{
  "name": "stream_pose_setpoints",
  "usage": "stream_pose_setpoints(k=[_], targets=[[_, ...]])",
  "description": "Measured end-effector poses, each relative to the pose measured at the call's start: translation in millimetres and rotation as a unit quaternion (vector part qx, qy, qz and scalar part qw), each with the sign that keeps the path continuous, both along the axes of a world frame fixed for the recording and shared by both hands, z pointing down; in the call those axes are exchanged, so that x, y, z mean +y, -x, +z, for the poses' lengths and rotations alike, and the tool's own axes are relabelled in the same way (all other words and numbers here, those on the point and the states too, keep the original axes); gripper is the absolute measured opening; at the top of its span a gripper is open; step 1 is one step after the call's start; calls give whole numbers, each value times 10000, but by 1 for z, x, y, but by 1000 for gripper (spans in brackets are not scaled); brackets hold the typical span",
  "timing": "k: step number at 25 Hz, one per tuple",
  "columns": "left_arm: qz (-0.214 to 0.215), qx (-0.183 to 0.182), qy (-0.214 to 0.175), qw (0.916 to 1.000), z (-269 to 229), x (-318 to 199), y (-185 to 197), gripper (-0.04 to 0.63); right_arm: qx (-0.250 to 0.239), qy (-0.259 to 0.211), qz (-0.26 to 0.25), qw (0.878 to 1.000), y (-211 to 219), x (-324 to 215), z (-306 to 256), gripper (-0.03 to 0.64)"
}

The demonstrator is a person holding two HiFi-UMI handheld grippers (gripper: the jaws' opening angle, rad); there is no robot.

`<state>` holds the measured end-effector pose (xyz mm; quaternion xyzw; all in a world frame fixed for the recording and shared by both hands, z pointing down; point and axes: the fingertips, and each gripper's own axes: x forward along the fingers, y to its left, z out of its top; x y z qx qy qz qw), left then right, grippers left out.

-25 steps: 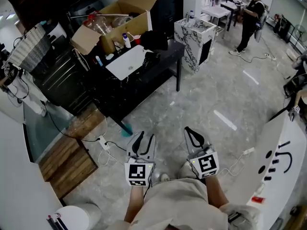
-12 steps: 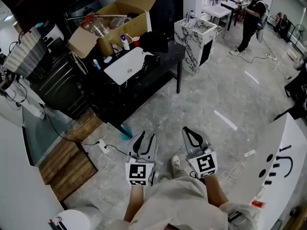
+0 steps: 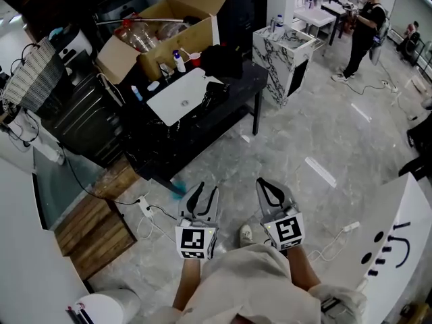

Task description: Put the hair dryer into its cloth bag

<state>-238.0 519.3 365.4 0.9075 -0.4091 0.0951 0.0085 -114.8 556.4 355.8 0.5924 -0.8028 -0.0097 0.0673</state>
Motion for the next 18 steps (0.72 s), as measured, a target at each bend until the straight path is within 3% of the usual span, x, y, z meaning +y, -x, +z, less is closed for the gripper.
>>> stream_pose_setpoints(k=[15, 18], targets=[[-257, -107, -5, 9996, 2, -51, -53, 118, -102, -14, -340, 9994, -53, -60, 3, 5], [-322, -120, 35, 9994, 4, -57, -60, 117, -195, 161, -341, 9991, -62, -70, 6, 5]])
